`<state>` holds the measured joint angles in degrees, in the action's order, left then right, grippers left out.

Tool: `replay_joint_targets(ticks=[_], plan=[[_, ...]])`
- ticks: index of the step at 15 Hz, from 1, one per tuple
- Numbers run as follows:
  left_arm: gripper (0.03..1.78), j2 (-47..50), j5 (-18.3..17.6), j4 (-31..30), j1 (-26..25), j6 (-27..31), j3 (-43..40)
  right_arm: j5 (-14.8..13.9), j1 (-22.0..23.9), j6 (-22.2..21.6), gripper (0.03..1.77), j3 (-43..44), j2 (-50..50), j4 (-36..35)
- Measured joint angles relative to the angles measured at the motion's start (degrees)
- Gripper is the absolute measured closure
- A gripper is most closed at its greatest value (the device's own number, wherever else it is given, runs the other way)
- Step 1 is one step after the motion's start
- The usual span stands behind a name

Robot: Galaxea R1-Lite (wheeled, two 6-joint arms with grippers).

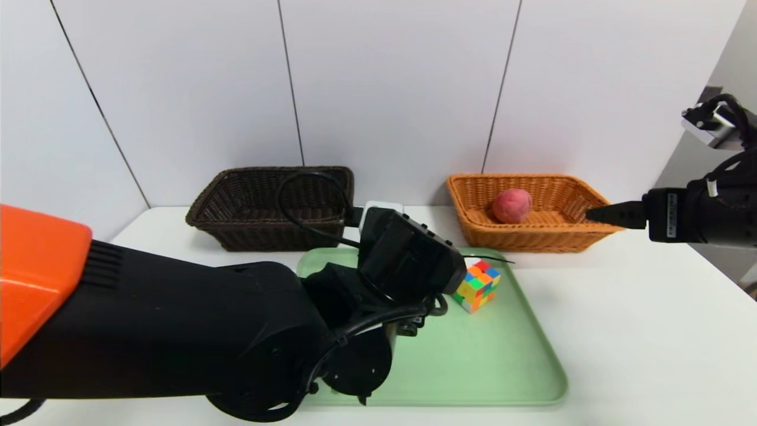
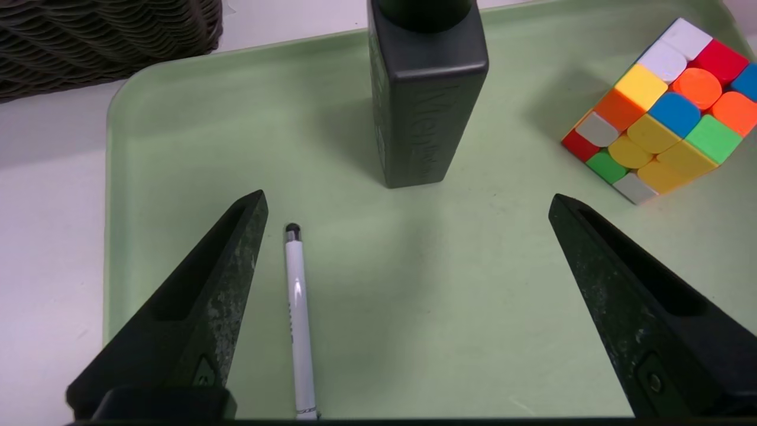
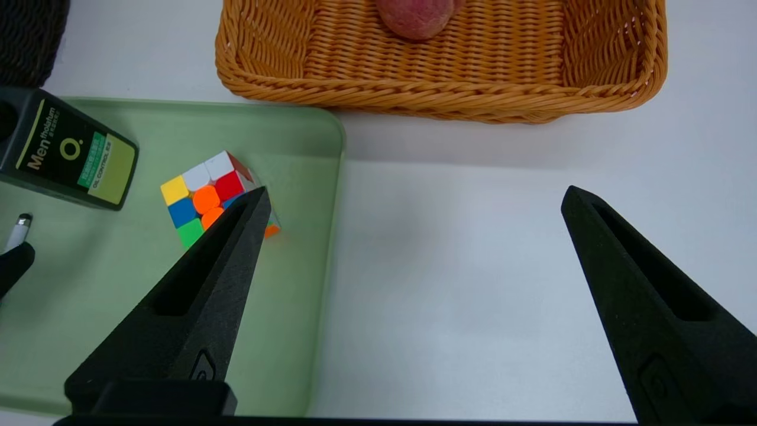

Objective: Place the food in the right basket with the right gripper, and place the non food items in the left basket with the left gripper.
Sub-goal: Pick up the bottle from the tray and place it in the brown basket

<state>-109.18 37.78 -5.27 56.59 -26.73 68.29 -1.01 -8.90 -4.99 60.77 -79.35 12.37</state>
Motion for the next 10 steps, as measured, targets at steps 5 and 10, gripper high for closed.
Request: replay_joint_targets(ticks=[5, 10], plan=[[0.12, -4.3, 0.7, -0.2, 0.0, -0.9, 3.2, 0.0, 0.0, 0.0, 0.1, 0.1, -0.6, 0.0], [0.12, -7.6, 1.7, -1.2, -0.9, -1.0, 4.4, 0.1, 0.0, 0.1, 0.1, -0.2, -0.5, 0.2]])
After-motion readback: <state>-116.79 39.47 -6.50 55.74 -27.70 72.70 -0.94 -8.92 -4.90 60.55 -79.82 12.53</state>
